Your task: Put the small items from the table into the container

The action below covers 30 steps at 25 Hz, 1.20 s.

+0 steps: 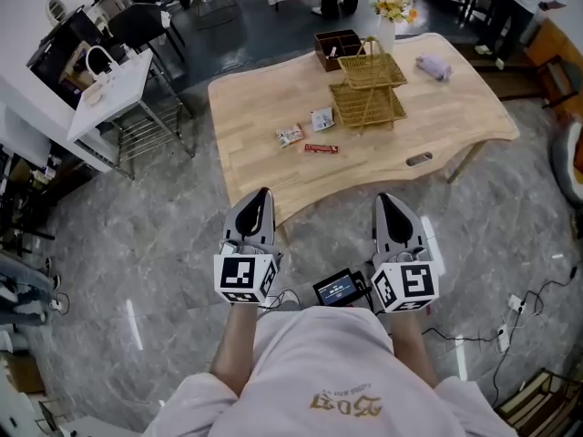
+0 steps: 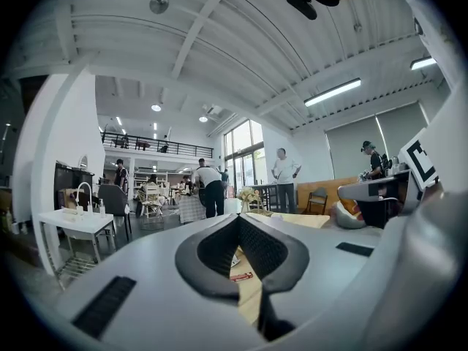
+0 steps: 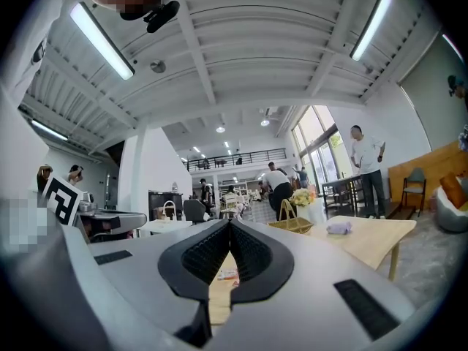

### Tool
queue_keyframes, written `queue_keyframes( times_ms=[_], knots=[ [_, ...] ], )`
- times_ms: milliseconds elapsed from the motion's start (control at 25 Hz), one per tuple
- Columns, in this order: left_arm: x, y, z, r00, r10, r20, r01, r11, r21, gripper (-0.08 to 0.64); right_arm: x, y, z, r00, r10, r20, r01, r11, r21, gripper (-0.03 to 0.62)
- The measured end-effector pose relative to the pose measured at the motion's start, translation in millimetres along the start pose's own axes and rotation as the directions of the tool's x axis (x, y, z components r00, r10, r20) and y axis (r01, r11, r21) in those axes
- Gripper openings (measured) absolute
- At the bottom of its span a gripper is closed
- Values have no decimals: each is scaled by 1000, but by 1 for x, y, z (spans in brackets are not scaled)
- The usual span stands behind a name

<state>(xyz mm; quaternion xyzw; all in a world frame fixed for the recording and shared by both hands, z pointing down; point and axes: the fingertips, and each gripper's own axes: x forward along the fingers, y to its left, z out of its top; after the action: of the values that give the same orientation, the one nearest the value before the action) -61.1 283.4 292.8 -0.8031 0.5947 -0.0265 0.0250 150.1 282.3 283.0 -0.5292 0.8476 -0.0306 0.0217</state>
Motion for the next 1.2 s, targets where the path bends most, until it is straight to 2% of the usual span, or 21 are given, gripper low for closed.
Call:
queue_keyframes(
  times_ms=[280,600,1200],
  knots=[
    [11,-17,2,1000,4,-3,-4,1000,4,8,0,-18,-2,1000,11,-10,-11,1000,-2,17],
    [36,-11,-4,1000,6,-7,-6,1000,-2,8,20,-35,-10,1000,3,-26,-3,1000,8,17],
    [161,34,-10,998,-61,12,62,998,-15,8,127,-81,-11,995,-72,-63,70,997,-33,17]
  ],
)
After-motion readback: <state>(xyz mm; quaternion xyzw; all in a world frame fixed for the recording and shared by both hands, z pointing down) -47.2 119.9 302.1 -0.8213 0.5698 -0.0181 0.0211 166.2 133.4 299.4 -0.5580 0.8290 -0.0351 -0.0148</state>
